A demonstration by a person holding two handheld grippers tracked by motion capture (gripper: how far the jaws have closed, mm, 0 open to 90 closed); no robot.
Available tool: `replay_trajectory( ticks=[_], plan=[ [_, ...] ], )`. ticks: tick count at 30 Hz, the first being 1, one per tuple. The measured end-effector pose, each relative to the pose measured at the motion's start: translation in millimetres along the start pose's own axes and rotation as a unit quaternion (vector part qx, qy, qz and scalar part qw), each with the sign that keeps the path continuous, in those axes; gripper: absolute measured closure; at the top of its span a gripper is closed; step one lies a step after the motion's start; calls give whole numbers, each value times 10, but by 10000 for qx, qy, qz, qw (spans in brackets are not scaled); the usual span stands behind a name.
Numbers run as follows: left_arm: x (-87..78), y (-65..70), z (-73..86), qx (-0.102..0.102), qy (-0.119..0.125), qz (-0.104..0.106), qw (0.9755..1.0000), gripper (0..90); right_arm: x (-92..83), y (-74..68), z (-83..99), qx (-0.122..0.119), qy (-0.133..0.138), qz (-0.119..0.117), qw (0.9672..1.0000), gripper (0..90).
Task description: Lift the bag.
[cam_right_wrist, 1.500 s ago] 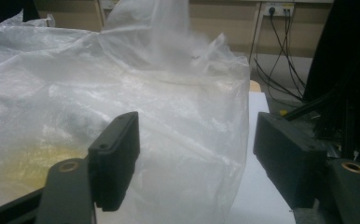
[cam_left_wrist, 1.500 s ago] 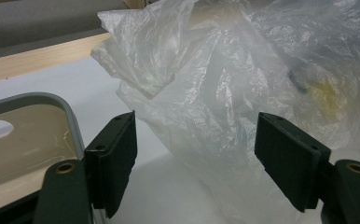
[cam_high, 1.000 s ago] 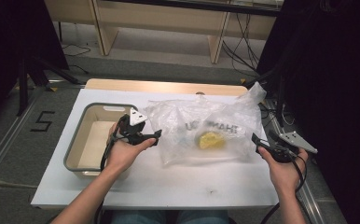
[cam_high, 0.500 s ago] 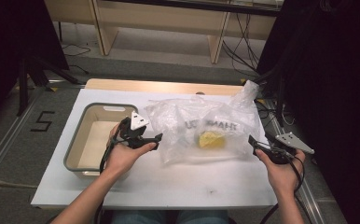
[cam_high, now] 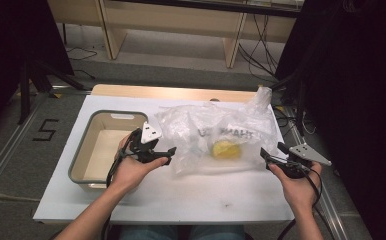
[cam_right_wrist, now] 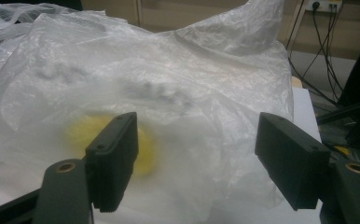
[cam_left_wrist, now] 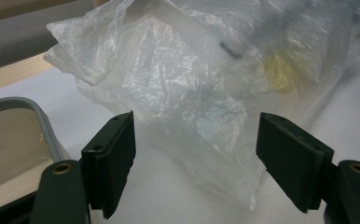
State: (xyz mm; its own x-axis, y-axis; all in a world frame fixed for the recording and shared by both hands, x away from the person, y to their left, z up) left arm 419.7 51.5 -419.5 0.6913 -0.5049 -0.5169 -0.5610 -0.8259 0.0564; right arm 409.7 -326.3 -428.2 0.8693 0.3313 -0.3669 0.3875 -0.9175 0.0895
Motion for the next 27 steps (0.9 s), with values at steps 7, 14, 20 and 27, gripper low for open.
replay_trajectory(
  ticks=[7, 14, 20, 27],
  plan=[
    [-24, 48, 24, 95, -32, 122, 9999, 273, -23, -47, 20, -15, -24, -74, 10000, 317],
    [-45, 62, 66, 195, -92, 185, 9996, 271, -38, -76, 53, -10, -65, -123, 9999, 320],
    [-73, 71, 92, 219, -124, 238, 9994, 270, -52, -93, 62, -32, -68, -156, 9998, 320],
    [-96, 80, 132, 254, -150, 300, 9991, 267, -76, -107, 70, -36, -72, -214, 9997, 320]
  ],
)
Point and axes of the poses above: each handheld gripper's, and its own axes: x roughly forward along the jaws, z roughly out of its underside, y roughly to its right, the point moved 5 cm from there along x, roughly forward along the jaws, and after that the axes turned 4 degrees about -x, right-handed, at the moved point
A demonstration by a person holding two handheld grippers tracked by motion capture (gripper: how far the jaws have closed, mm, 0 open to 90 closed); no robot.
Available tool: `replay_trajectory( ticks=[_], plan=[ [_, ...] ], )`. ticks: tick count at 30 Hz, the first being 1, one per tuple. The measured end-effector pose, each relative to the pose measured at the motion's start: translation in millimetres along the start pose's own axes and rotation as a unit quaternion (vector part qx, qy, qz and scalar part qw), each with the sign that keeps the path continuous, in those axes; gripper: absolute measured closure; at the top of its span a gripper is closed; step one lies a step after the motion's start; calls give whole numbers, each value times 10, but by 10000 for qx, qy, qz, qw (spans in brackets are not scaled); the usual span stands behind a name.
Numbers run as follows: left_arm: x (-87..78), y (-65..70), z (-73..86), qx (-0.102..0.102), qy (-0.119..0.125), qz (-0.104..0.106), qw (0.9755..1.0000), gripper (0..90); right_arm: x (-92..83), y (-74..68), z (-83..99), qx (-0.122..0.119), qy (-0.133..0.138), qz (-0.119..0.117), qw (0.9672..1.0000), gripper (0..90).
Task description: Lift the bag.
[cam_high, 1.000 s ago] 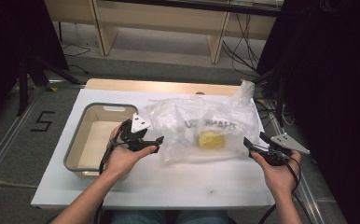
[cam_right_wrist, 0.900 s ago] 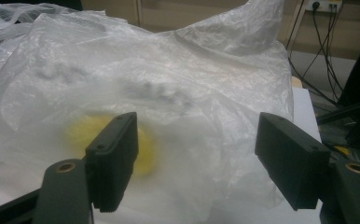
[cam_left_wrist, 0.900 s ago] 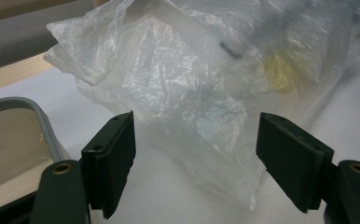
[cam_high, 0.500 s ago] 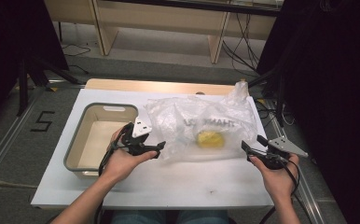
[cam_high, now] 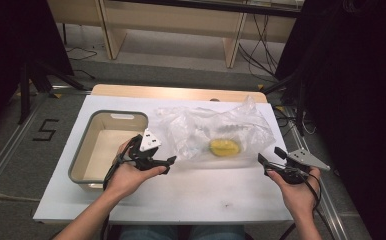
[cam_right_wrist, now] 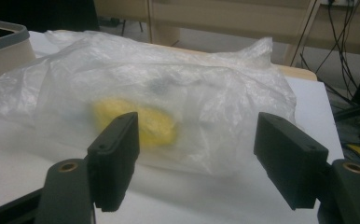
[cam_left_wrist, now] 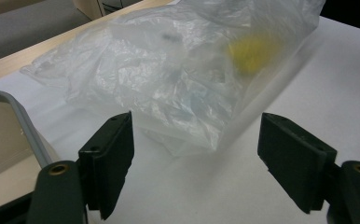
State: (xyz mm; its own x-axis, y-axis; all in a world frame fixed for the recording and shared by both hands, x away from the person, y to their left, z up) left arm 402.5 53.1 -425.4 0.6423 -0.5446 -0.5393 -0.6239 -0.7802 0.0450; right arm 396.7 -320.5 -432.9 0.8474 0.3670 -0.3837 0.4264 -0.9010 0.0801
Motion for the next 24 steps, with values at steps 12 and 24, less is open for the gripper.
replay_trajectory(
  ticks=[12, 24],
  plan=[
    [-72, 17, 82, 87, -79, 129, 9998, 263, -46, -40, 25, -39, -21, -157, 9999, 318],
    [-158, 26, 181, 237, -174, 374, 9989, 267, -99, -64, 77, -85, -95, -308, 9994, 316]
  ],
)
Point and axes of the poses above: each handheld gripper's, and its own axes: x roughly forward along the jaws, z roughly out of its underside, y roughly to its right, the point moved 5 cm from there along x, roughly forward along the jaws, and after that the axes turned 4 degrees about -x, right-handed, at the moved point
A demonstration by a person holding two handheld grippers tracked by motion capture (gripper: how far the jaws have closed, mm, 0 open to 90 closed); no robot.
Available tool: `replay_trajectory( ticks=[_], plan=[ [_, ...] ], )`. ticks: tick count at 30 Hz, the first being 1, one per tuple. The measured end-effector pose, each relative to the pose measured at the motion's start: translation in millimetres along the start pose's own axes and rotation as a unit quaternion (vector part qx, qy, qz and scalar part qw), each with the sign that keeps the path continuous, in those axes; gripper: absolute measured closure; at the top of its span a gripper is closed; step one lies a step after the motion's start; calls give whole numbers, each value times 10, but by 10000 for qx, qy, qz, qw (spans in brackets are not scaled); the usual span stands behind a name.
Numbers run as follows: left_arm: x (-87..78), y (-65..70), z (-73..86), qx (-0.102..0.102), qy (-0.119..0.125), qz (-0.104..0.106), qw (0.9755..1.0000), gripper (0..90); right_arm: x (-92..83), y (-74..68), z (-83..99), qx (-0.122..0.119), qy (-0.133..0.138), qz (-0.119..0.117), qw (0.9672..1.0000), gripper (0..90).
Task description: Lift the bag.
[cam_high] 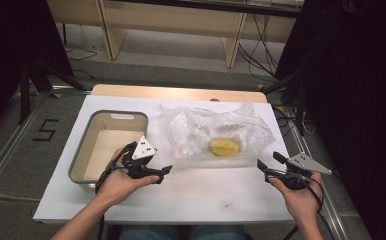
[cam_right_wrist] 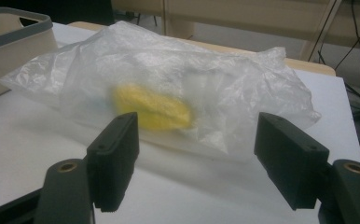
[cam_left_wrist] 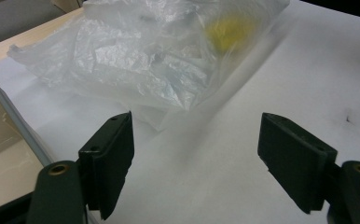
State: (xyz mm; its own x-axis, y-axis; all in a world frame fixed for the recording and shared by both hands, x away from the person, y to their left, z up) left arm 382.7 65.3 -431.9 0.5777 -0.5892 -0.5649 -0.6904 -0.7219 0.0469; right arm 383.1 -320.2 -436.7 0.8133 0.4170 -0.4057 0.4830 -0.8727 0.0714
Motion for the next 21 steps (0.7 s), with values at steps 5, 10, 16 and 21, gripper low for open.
replay_trajectory(
  ticks=[5, 10, 16, 21],
  plan=[
    [-20, -8, 33, 67, -8, 9, 10000, 265, -24, -8, 26, -4, -22, -45, 10000, 314],
    [-45, -36, 65, 104, -34, -52, 9999, 263, -38, -17, 40, -11, -40, -82, 10000, 313],
    [-86, -68, 120, 196, -63, -134, 9997, 260, -51, -28, 81, -21, -102, -140, 9998, 311],
    [-140, -114, 165, 180, -65, -173, 9997, 259, -69, -31, 132, -34, -177, -180, 9997, 310]
  ],
)
Point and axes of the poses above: each handheld gripper's, and its own axes: x roughly forward along the jaws, z roughly out of its underside, y roughly to its right, the point moved 5 cm from there along x, roughly forward along the jaws, and after that the axes turned 4 degrees about -x, right-handed, at the moved point
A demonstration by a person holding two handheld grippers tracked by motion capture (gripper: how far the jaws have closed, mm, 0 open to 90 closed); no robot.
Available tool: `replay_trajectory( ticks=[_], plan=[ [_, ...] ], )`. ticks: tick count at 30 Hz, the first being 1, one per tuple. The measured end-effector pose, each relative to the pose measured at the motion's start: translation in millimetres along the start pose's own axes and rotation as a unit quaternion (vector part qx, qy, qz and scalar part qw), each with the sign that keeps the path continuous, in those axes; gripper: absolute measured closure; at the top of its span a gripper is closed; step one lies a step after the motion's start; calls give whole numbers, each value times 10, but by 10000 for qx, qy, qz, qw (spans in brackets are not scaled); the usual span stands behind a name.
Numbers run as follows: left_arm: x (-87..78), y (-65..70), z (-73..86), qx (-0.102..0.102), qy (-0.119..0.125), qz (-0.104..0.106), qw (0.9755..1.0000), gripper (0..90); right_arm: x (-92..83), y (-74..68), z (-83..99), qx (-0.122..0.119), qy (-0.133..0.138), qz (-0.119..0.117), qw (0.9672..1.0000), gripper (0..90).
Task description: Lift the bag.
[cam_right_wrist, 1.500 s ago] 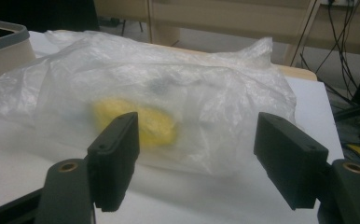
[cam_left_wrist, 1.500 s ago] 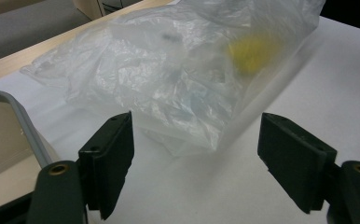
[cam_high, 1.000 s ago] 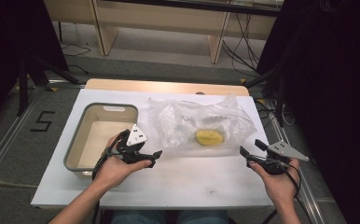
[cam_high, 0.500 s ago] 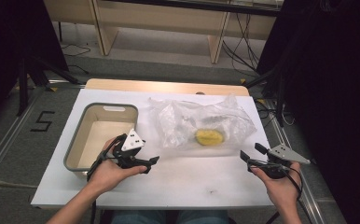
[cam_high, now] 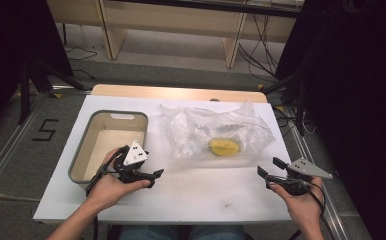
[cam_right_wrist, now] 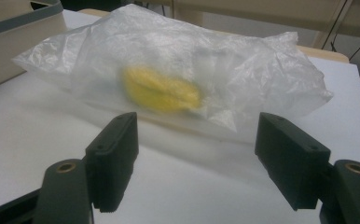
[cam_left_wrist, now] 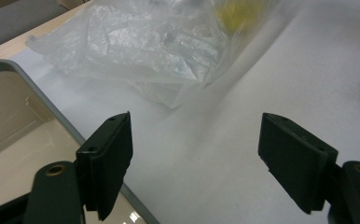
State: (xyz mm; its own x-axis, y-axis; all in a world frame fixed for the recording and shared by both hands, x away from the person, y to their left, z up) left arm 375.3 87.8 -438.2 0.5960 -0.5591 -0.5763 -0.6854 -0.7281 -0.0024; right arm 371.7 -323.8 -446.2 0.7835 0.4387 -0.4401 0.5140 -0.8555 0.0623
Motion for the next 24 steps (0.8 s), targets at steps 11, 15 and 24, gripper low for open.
replay_trajectory(
  ticks=[11, 15, 24],
  plan=[
    [-110, -88, 124, -72, 42, -68, 9999, 250, -34, -19, 117, 21, -135, -76, 9999, 308],
    [-137, -123, 152, -68, 31, -95, 9999, 246, -30, -42, 164, 15, -179, -111, 9998, 307],
    [-177, -201, 223, -83, 7, -174, 9998, 239, -34, -56, 221, 60, -232, -122, 9996, 308]
  ],
)
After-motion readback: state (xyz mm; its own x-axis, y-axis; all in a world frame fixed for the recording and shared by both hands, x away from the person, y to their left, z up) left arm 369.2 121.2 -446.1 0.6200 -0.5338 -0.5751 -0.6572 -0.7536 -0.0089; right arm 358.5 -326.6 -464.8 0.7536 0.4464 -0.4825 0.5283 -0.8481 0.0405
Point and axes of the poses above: each handheld gripper's, and its own axes: x roughly forward along the jaws, z roughly out of its underside, y roughly to its right, the point moved 5 cm from there along x, roughly forward along the jaws, and after that the axes turned 4 degrees about -x, right-handed, at the moved point
